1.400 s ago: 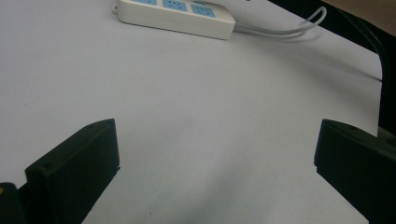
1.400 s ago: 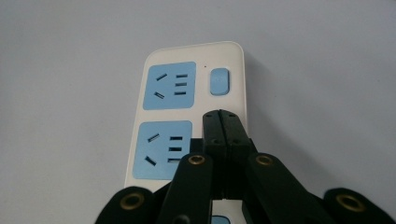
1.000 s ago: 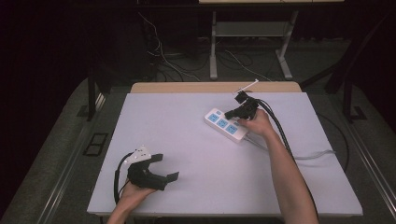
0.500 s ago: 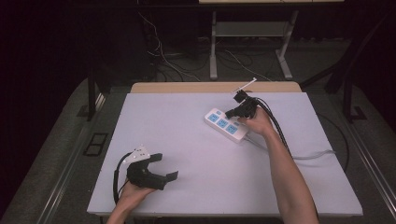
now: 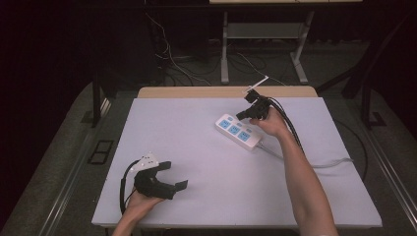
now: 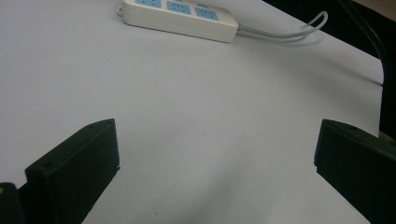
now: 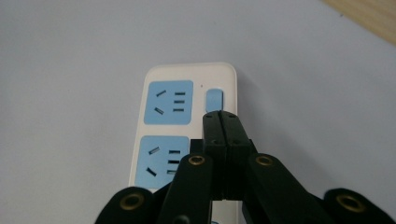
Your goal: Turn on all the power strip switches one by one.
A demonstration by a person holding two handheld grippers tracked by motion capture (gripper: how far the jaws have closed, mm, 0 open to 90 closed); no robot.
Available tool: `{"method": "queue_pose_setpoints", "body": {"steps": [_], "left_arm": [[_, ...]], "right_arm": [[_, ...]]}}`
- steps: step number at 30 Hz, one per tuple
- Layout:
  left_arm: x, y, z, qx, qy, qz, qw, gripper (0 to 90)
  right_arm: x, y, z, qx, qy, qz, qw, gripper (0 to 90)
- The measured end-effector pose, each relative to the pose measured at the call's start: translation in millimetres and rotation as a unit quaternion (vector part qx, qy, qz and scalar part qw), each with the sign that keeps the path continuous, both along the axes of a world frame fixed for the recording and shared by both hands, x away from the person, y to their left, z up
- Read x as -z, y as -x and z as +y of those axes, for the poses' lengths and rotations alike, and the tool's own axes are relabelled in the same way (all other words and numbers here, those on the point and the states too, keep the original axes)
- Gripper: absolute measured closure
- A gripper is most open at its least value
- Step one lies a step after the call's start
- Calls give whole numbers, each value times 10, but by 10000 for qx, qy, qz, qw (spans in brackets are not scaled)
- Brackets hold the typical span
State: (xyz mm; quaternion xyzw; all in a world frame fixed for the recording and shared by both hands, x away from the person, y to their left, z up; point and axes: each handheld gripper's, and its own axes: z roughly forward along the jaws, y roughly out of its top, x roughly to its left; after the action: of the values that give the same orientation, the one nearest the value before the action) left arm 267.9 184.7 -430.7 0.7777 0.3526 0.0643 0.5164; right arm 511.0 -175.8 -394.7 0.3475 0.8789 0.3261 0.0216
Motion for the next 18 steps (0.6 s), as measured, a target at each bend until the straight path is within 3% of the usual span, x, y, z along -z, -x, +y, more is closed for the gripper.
{"method": "queue_pose_setpoints", "body": {"steps": [9, 18], "left_arm": [[-5, 0, 16, -15, 30, 1, 10000, 0], [-6, -9, 21, -12, 53, -1, 10000, 0]], "right_arm": [[-253, -73, 87, -31, -122, -202, 9997, 900], [-277, -137, 147, 4, -217, -208, 9995, 900]]}}
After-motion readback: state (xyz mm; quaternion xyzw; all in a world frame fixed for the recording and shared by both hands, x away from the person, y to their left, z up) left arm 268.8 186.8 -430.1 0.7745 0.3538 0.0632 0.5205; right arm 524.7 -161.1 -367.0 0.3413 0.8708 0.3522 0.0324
